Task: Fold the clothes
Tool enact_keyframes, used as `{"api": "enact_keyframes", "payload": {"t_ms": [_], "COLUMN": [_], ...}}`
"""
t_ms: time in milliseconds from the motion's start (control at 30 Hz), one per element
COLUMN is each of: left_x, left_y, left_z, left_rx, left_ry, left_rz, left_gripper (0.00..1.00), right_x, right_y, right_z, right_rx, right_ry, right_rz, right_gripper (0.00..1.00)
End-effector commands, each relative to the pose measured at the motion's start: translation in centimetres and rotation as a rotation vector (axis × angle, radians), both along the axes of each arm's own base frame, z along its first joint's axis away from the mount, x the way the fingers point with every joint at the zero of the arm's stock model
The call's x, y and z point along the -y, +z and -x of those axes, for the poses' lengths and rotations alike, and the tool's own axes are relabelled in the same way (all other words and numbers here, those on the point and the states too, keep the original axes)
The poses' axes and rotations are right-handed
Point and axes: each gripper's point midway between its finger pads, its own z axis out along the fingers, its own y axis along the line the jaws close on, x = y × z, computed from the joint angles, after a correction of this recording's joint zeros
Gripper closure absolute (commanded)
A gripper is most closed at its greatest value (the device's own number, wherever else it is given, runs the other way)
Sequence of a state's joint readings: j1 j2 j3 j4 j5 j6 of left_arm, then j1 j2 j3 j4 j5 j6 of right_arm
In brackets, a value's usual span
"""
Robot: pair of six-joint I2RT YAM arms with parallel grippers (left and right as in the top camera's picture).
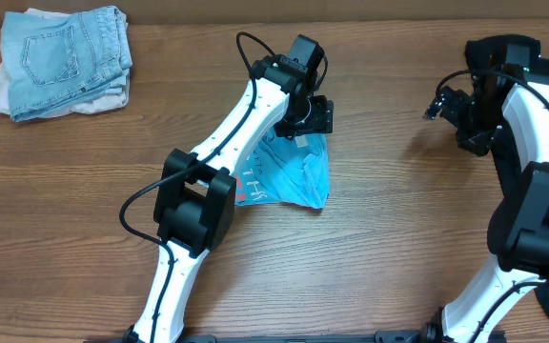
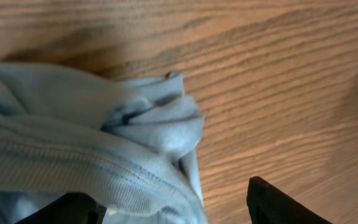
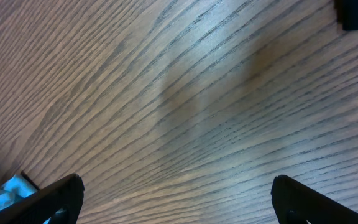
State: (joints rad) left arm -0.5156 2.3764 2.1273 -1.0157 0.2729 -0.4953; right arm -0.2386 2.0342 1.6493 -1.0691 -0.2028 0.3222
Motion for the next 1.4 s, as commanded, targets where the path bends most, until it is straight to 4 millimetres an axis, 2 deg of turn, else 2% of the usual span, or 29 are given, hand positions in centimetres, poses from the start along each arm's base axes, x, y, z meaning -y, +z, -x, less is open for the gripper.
{"api": "enact_keyframes", "payload": {"t_ms": [0, 100, 200, 367, 400, 533, 733, 900, 1000, 1033, 1067, 1100, 1167, 1200, 1367], "left_x": [-0.2, 0.1, -0.2, 0.3, 0.4, 1.2, 3.6, 5.1, 6.9, 7.6, 8.2, 8.7, 9.6, 10.0, 10.1], "left_y": [0.8, 0.3, -0.7, -1.5, -1.4, -0.5, 2.3, 2.1, 1.3, 1.1, 0.5, 0.4, 0.0, 0.0, 1.1], "left_z": [-0.5, -1.2, -2.1, -2.8, -2.9, -3.6, -3.8, -4.2, -4.2, -4.0, -3.8, -3.5, -2.5, -2.0, -0.2], "left_rx": [0.022, 0.043, 0.071, 0.092, 0.098, 0.136, 0.154, 0.208, 0.242, 0.247, 0.248, 0.247, 0.247, 0.248, 0.202], "left_ry": [0.041, 0.043, 0.055, 0.052, 0.052, 0.037, -0.007, -0.023, -0.044, -0.055, -0.066, -0.077, -0.132, -0.163, -0.199], "left_rz": [0.002, 0.003, -0.024, -0.015, -0.012, 0.028, 0.143, 0.148, 0.155, 0.161, 0.163, 0.164, 0.158, 0.161, 0.149], "left_gripper": [0.28, 0.29, 0.42, 0.89, 0.96, 0.96, 0.96, 0.96, 0.96, 0.95, 0.85, 0.64, 0.14, 0.0, 0.0], "right_x": [0.0, 0.0, 0.0, 0.0, 0.0, 0.0, 0.0, 0.0, 0.0, 0.0, 0.0, 0.0, 0.0, 0.0, 0.0], "right_y": [1.8, 1.8, 1.8, 1.8, 1.8, 1.8, 1.8, 1.8, 1.8, 1.8, 1.8, 1.8, 1.8, 1.8, 1.8], "right_z": [-0.7, -0.7, -0.7, -0.7, -0.7, -0.7, -0.7, -0.7, -0.7, -0.7, -0.7, -0.7, -0.7, -0.7, -0.7], "right_rx": [0.05, 0.05, 0.05, 0.05, 0.05, 0.05, 0.05, 0.05, 0.05, 0.05, 0.05, 0.05, 0.05, 0.05, 0.05], "right_ry": [-0.003, -0.003, -0.003, -0.003, -0.003, -0.003, -0.003, -0.003, -0.003, -0.003, -0.003, -0.003, -0.003, -0.003, -0.003], "right_rz": [0.01, 0.01, 0.01, 0.01, 0.01, 0.01, 0.01, 0.01, 0.01, 0.01, 0.01, 0.01, 0.01, 0.01, 0.01], "right_gripper": [0.0, 0.0, 0.0, 0.0, 0.0, 0.0, 0.0, 0.0, 0.0, 0.0, 0.0, 0.0, 0.0, 0.0, 0.0]}}
